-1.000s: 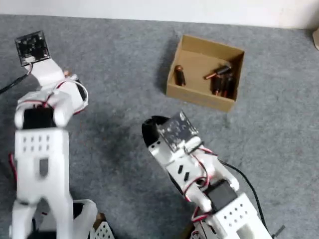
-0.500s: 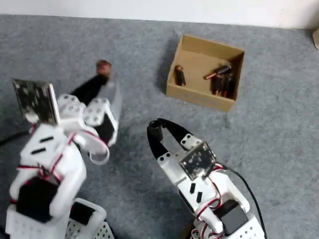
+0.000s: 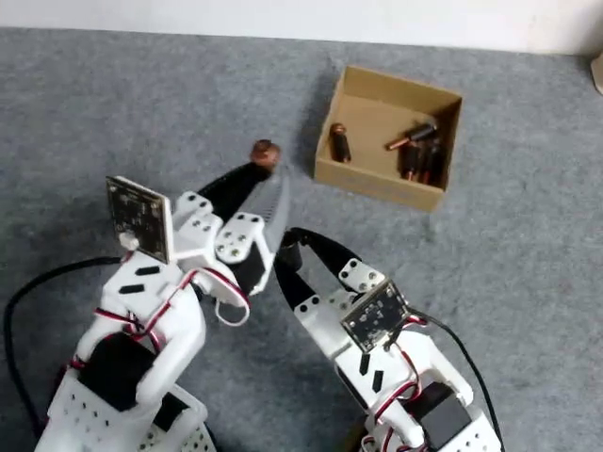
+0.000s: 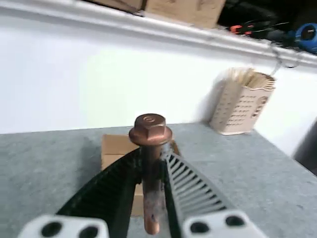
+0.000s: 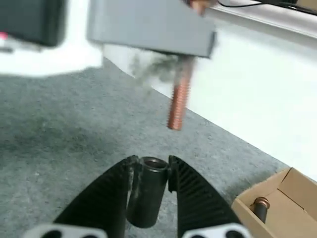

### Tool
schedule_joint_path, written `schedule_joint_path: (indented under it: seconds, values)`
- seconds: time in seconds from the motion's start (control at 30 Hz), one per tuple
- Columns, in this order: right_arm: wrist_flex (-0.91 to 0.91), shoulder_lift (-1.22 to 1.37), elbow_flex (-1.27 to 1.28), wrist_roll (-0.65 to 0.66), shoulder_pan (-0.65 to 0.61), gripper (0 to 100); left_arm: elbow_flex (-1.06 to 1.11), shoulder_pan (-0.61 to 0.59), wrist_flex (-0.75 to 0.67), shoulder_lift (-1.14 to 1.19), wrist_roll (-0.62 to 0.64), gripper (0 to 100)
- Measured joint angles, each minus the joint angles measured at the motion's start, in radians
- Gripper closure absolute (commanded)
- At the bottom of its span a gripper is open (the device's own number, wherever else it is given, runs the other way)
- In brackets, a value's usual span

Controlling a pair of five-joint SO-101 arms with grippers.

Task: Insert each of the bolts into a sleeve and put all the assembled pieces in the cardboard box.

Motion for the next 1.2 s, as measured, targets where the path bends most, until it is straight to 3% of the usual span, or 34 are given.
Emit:
schedule_joint_path:
  seconds: [0.27,0.47,0.83,1.2]
  values:
    - [0.0,0.0,0.0,0.0,-0.003,99.5,0.005,0.058,-0.012,0.0,0.0,100]
    - [0.0,0.0,0.0,0.0,0.029,99.5,0.005,0.057,0.081,-0.064,0.0,100]
    - [0.002,0.002,0.003,0.003,0.034,99.5,0.186,0.052,0.064,-0.204,0.0,100]
    - [0.008,0.0,0.025,0.003,0.015,99.5,0.198,0.054,0.032,-0.193,-0.002,100]
